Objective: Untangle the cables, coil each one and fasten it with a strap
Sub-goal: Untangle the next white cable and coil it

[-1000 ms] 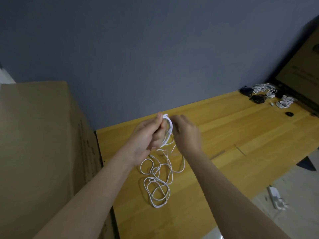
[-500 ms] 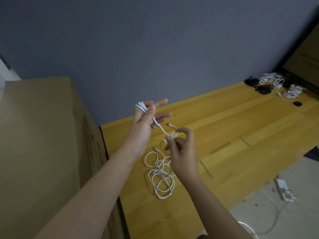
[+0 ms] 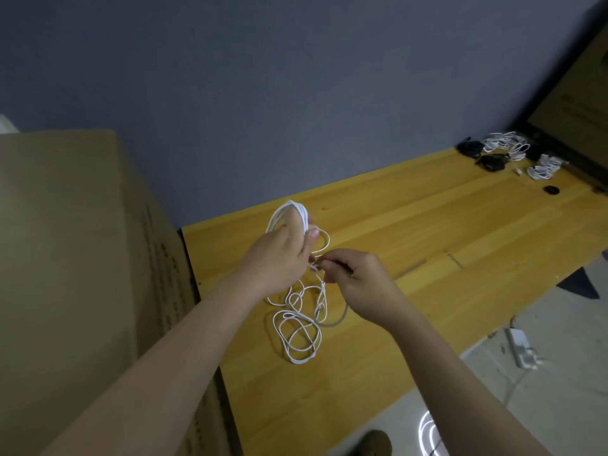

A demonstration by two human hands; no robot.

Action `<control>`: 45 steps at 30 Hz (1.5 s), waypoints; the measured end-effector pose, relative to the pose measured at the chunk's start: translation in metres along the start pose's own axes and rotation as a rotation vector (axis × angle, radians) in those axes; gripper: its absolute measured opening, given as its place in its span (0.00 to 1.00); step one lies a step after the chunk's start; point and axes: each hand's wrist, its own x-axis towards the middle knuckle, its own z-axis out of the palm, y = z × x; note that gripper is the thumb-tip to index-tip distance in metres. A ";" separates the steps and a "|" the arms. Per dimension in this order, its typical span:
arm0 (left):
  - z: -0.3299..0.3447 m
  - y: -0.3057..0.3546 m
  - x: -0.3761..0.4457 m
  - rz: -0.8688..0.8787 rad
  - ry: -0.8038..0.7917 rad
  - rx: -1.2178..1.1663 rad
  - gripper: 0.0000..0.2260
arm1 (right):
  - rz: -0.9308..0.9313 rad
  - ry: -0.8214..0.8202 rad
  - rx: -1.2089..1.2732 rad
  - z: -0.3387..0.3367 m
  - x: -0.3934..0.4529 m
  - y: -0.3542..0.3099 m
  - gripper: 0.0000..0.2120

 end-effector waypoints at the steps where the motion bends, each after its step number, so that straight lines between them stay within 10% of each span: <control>1: 0.001 0.002 -0.001 -0.002 -0.030 0.069 0.11 | -0.012 -0.008 -0.087 -0.003 0.002 0.001 0.07; 16: -0.001 0.015 -0.003 0.036 -0.254 -0.097 0.05 | -0.032 -0.071 -0.306 -0.053 0.028 0.032 0.05; 22: -0.003 0.008 0.003 0.024 -0.238 -0.053 0.05 | -0.366 0.098 -0.717 -0.045 0.039 0.035 0.06; 27: -0.008 0.005 0.006 -0.017 -0.104 -0.048 0.02 | -0.213 0.236 -0.378 -0.042 0.037 0.032 0.08; 37: -0.020 0.000 0.013 -0.073 0.294 -0.182 0.12 | 0.044 -0.109 0.054 -0.038 0.039 0.019 0.15; 45: -0.029 -0.007 0.015 -0.197 0.495 -0.246 0.12 | 0.098 0.388 0.303 -0.048 0.027 0.034 0.12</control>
